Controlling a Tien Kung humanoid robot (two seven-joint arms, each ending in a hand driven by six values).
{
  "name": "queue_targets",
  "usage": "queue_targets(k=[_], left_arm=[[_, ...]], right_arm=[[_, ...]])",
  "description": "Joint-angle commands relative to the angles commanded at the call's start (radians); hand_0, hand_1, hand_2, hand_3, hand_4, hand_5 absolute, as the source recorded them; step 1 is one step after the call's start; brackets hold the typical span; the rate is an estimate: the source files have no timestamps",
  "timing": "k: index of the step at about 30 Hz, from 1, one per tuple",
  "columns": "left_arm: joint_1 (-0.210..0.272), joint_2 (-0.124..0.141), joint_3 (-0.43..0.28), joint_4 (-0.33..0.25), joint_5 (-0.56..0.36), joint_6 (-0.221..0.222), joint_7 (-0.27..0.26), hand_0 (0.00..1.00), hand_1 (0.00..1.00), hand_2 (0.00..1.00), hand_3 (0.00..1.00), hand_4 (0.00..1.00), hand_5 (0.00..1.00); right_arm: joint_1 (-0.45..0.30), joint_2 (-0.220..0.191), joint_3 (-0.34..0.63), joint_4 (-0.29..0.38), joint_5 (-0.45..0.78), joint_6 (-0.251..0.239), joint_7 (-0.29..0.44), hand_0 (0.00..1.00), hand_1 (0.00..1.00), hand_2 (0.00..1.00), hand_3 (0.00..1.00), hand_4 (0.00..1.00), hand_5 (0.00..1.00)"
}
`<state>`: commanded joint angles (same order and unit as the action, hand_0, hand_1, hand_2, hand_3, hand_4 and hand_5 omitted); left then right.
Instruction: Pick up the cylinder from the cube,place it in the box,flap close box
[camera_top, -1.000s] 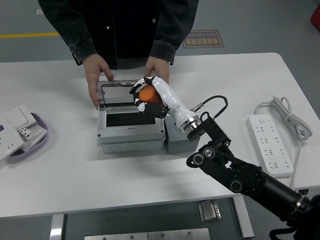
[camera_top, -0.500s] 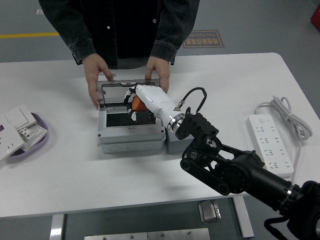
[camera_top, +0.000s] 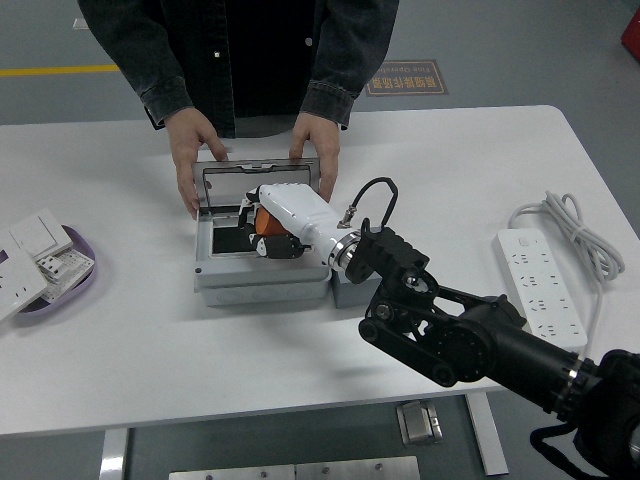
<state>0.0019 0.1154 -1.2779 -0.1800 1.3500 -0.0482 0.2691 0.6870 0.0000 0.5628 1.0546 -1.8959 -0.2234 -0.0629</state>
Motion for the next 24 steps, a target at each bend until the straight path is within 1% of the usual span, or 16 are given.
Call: queue_targets(k=[1,2,5,7,8,13,14,19,20,24], left_arm=[[0.000,0.000,0.000,0.000,0.000,0.000,0.000,0.598,0.582,0.558,0.600,0.668,0.275],[0.000,0.000,0.000,0.000,0.001,0.000,0.000,0.599,0.581,0.558,0.601,0.668,0.275],[0.001,0.000,-0.001,0.000,0.003,0.001,0.001,0.599,0.581,0.558,0.601,0.668,0.275],[0.001,0.000,-0.002,0.000,0.004,0.001,0.001,0.599,0.581,0.558,0.601,0.668,0.275],[0.001,0.000,-0.002,0.000,0.005,0.000,0.001,0.599,0.582,0.557,0.601,0.668,0.275],[0.000,0.000,-0.002,0.000,0.006,0.000,0.001,0.599,0.582,0.557,0.601,0.668,0.275],[0.000,0.001,-0.002,0.000,0.006,0.000,0.001,0.599,0.581,0.557,0.601,0.668,0.275],[-0.001,0.001,-0.001,0.000,0.005,0.000,0.001,0.599,0.581,0.557,0.601,0.668,0.275],[-0.001,0.001,-0.001,0.000,0.006,-0.001,0.001,0.599,0.581,0.557,0.601,0.668,0.275],[-0.001,0.000,-0.001,0.000,0.007,-0.001,0.001,0.599,0.581,0.557,0.601,0.668,0.275]], right_arm=[[0.000,0.000,0.004,-0.003,-0.016,0.010,-0.004,0.633,0.544,0.525,0.500,0.318,0.002],[0.001,0.000,0.009,-0.007,-0.037,0.022,-0.012,0.695,0.613,0.584,0.586,0.357,0.002],[0.002,0.000,0.018,-0.015,-0.091,0.043,-0.029,0.695,0.613,0.584,0.586,0.357,0.002],[0.003,0.000,0.019,-0.018,-0.109,0.048,-0.033,0.695,0.613,0.584,0.586,0.357,0.002],[0.004,0.000,0.018,-0.019,-0.114,0.049,-0.033,0.756,0.678,0.647,0.663,0.374,0.104],[0.006,0.000,0.010,-0.021,-0.108,0.043,-0.029,0.756,0.678,0.647,0.663,0.374,0.104],[0.006,0.000,0.009,-0.021,-0.104,0.042,-0.027,0.818,0.716,0.691,0.692,0.510,0.103],[0.007,0.000,0.005,-0.022,-0.087,0.041,-0.008,0.818,0.716,0.691,0.692,0.510,0.103],[0.007,0.000,0.005,-0.021,-0.084,0.041,-0.003,0.839,0.721,0.706,0.706,0.545,0.100],[0.006,0.000,0.003,-0.019,-0.066,0.039,0.014,0.839,0.721,0.706,0.706,0.545,0.100]])
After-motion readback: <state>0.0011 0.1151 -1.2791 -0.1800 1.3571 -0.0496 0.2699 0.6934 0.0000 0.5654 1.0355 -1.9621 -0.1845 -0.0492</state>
